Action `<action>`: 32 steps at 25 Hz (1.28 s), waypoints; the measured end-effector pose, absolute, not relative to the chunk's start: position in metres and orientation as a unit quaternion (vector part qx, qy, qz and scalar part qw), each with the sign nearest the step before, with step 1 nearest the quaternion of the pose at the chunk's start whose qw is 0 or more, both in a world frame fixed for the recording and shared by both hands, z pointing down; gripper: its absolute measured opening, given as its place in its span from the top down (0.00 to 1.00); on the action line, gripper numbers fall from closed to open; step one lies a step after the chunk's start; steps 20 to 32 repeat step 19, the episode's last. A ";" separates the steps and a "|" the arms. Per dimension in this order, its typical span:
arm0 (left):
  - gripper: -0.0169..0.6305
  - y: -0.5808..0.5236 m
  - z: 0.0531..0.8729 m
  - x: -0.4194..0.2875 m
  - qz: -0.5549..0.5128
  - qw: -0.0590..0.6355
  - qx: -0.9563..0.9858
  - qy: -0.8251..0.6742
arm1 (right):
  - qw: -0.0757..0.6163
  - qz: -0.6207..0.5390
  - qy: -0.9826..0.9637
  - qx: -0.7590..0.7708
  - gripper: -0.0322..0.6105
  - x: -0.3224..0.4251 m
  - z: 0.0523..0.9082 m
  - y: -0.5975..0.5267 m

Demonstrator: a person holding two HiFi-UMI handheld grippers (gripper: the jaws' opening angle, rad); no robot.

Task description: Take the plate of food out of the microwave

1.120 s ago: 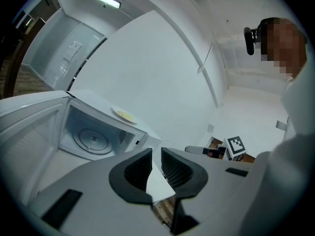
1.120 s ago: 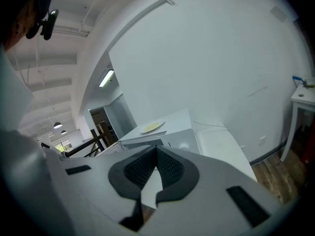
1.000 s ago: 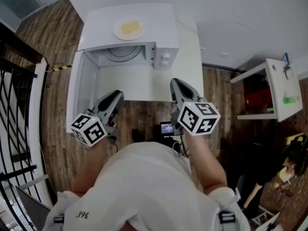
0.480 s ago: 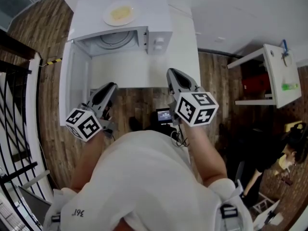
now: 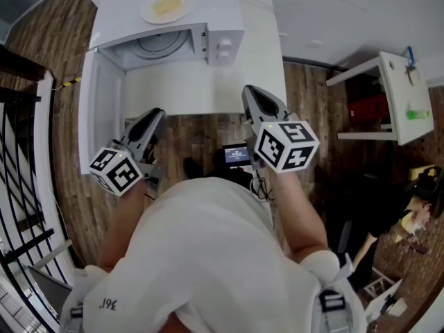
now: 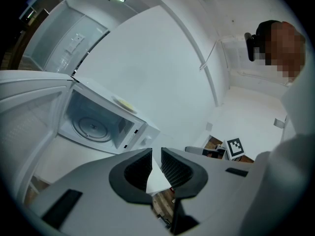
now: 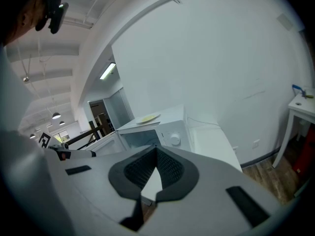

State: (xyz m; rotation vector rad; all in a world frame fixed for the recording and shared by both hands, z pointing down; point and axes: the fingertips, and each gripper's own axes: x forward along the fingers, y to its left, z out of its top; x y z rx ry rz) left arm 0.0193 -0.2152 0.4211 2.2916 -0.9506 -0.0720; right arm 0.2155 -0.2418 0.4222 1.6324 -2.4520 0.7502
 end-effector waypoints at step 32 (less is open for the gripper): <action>0.88 -0.213 0.423 0.023 -0.022 0.324 0.877 -0.354 | 0.062 0.240 -0.810 0.532 0.95 0.208 0.418 -0.241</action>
